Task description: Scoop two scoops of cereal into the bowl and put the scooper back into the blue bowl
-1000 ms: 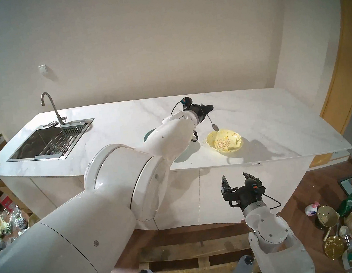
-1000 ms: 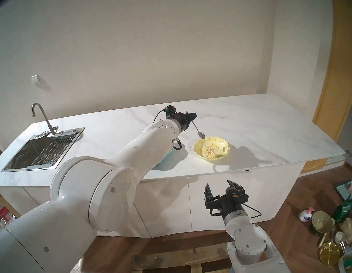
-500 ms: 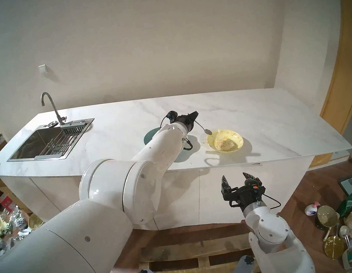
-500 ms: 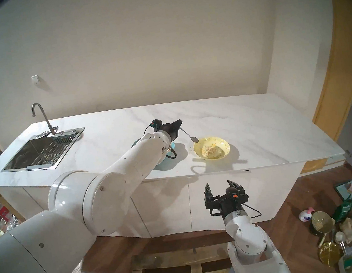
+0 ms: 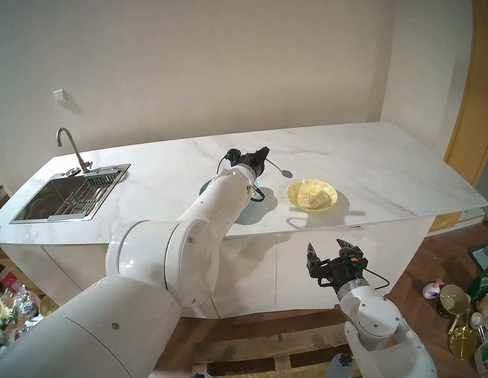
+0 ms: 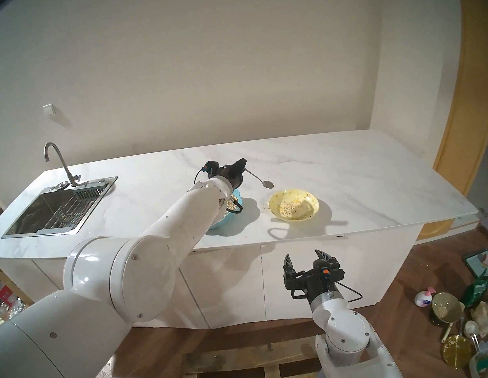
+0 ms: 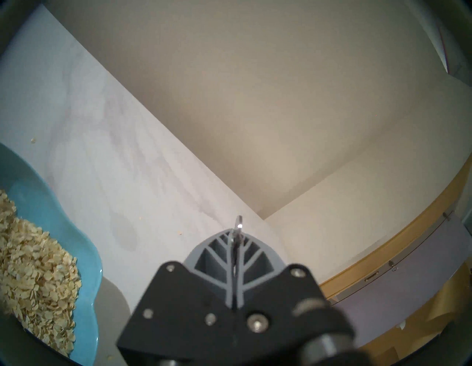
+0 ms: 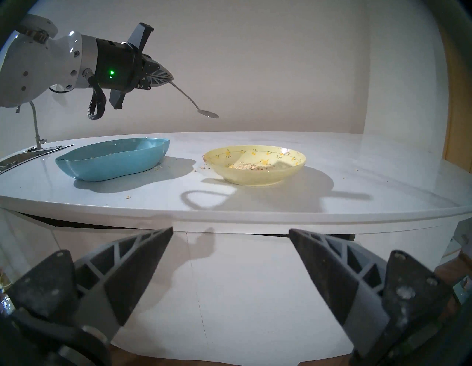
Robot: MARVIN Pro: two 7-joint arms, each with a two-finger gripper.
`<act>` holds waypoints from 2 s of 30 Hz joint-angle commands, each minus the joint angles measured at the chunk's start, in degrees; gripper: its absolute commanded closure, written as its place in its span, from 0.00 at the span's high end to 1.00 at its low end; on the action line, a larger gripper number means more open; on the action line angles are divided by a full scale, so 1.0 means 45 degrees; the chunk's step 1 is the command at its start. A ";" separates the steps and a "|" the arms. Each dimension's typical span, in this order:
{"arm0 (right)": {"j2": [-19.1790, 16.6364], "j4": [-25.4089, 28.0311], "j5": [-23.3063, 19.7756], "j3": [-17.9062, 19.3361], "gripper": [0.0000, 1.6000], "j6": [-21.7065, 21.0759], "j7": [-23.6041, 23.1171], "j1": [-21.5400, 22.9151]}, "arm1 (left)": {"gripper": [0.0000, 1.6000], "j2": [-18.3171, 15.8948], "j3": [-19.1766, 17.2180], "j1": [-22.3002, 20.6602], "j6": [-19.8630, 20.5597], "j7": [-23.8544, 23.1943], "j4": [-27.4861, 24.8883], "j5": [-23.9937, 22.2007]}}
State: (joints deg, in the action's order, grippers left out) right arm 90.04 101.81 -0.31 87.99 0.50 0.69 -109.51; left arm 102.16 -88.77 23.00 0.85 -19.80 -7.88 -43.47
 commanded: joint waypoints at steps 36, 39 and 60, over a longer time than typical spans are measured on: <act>0.0013 0.0300 -0.0003 -0.0001 1.00 0.0078 0.0007 0.0085 | 0.00 -0.3752 -0.0363 0.2987 0.2947 -0.2313 -0.5145 -0.0376; 0.0013 0.0307 -0.0003 -0.0001 1.00 0.0077 0.0007 0.0081 | 0.00 -0.3905 -0.0436 0.3203 0.3206 -0.1980 -0.5749 -0.0375; 0.0015 0.0355 -0.0003 -0.0001 1.00 0.0059 0.0010 0.0054 | 0.00 -0.4643 -0.1228 0.4214 0.4683 0.0592 -0.7782 -0.0649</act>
State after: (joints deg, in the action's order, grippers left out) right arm 90.04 101.89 -0.31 87.99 0.50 0.69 -109.54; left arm 81.11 -93.88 43.38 21.60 -16.55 -41.65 -45.71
